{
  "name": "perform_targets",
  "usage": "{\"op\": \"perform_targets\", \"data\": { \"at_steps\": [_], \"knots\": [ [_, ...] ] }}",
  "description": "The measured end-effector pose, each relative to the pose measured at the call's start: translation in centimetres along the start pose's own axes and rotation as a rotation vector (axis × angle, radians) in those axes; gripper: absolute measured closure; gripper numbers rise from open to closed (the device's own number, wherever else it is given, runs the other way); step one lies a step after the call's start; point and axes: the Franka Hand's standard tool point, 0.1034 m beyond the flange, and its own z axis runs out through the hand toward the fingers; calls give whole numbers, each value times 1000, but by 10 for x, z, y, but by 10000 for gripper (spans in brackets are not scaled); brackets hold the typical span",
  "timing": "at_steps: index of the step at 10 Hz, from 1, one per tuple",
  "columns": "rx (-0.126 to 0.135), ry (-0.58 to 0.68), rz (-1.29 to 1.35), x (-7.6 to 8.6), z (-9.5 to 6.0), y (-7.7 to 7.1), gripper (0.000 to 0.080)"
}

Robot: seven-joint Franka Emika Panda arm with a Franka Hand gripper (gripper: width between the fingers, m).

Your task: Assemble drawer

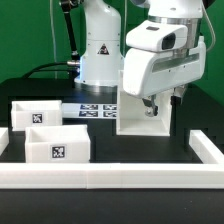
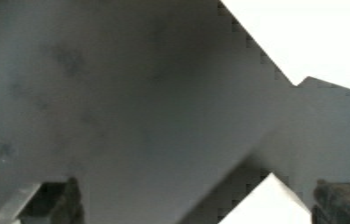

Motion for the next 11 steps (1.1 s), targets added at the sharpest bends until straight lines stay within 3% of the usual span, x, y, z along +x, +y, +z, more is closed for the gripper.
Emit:
{"op": "perform_targets", "data": {
  "at_steps": [4, 9, 11],
  "knots": [
    [0, -1, 3, 0, -1, 0, 150],
    [-13, -33, 194, -26, -34, -27, 150],
    [-8, -36, 264, -26, -29, -27, 150]
  ]
}}
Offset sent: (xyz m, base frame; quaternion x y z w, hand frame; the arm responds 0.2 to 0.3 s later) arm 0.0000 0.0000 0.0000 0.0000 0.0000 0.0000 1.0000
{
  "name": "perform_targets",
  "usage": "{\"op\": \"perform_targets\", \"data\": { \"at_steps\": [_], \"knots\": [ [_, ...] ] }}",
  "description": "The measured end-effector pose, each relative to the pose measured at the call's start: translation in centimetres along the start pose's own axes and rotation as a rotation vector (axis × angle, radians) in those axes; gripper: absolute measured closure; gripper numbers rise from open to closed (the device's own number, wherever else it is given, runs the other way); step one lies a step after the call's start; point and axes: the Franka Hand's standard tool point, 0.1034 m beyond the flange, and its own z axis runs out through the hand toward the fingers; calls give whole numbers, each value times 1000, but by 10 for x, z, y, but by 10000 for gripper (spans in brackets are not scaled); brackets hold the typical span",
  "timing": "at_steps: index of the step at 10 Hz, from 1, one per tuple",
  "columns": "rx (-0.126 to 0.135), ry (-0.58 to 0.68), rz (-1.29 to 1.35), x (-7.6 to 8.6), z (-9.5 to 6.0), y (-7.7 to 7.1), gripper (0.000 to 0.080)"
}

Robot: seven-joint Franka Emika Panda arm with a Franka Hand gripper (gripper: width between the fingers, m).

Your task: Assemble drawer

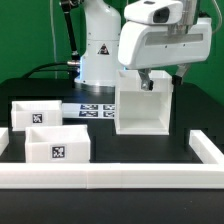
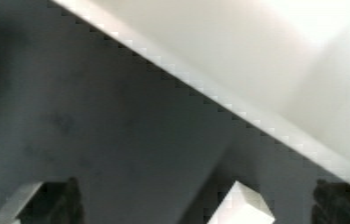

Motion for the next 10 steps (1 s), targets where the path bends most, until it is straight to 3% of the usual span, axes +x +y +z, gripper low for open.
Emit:
{"op": "perform_targets", "data": {
  "at_steps": [3, 5, 8, 10],
  "knots": [
    [1, -1, 88, 0, 0, -1, 150],
    [-7, -17, 152, -8, -13, -9, 150],
    [-26, -12, 171, -42, -29, -29, 150],
    [-30, -28, 193, -60, -23, -38, 150]
  ]
}}
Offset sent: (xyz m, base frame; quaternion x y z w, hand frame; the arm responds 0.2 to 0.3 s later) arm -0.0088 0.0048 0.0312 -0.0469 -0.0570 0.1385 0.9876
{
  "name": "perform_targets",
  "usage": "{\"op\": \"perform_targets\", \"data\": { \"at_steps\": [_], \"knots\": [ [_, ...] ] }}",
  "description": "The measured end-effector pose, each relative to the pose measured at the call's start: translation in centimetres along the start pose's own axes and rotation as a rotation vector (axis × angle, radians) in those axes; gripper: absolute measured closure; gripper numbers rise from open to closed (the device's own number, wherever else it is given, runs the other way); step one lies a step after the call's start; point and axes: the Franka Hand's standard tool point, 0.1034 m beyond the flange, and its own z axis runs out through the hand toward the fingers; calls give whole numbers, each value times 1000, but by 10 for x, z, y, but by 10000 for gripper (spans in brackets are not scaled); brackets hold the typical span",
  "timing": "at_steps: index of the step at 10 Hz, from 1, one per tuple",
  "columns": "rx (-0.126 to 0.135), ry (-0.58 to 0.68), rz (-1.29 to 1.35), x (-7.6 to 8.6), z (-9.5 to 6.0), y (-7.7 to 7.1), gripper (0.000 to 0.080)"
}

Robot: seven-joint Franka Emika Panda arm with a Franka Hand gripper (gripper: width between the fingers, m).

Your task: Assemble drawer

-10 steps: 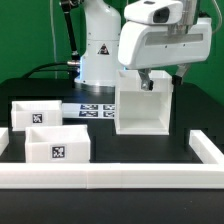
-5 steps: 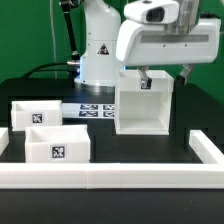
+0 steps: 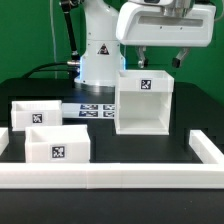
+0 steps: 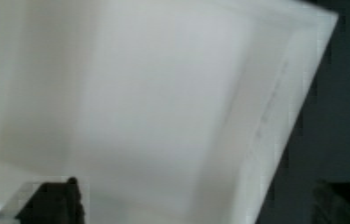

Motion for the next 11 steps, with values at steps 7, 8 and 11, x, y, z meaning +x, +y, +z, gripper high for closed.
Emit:
{"op": "perform_targets", "data": {
  "at_steps": [7, 8, 11],
  "knots": [
    [43, -23, 251, -2, 14, -10, 150],
    [50, -18, 254, -5, 19, -13, 150],
    [49, -19, 233, -13, 29, -26, 150]
  ]
}}
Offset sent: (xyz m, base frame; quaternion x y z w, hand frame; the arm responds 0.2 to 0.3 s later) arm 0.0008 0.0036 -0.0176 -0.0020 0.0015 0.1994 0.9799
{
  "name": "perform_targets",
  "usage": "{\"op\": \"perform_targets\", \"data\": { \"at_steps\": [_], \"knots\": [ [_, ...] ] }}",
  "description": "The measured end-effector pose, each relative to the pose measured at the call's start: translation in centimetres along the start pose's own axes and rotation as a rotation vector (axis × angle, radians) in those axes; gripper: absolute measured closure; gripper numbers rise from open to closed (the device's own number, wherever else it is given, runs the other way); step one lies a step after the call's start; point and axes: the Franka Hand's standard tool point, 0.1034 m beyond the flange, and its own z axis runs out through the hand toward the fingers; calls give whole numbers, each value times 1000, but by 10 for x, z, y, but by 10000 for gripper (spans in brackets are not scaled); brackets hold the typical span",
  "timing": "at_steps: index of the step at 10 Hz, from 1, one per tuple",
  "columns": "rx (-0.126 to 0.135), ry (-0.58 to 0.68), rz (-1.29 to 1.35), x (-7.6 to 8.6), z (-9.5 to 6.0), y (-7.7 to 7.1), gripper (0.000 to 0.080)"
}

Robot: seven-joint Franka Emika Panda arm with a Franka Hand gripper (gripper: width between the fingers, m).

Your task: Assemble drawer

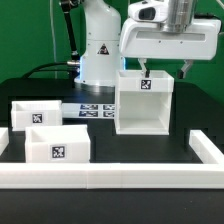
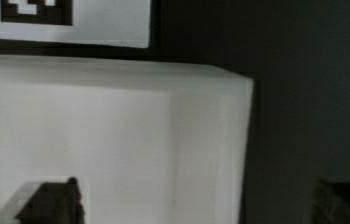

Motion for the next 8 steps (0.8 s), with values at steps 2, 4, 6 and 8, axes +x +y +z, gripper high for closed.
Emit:
{"op": "perform_targets", "data": {
  "at_steps": [2, 4, 6, 8],
  "knots": [
    [0, 0, -3, 0, 0, 0, 238],
    [11, -2, 7, 1, 0, 2, 373],
    [11, -2, 7, 1, 0, 2, 707],
    [11, -2, 7, 1, 0, 2, 762]
  ]
}}
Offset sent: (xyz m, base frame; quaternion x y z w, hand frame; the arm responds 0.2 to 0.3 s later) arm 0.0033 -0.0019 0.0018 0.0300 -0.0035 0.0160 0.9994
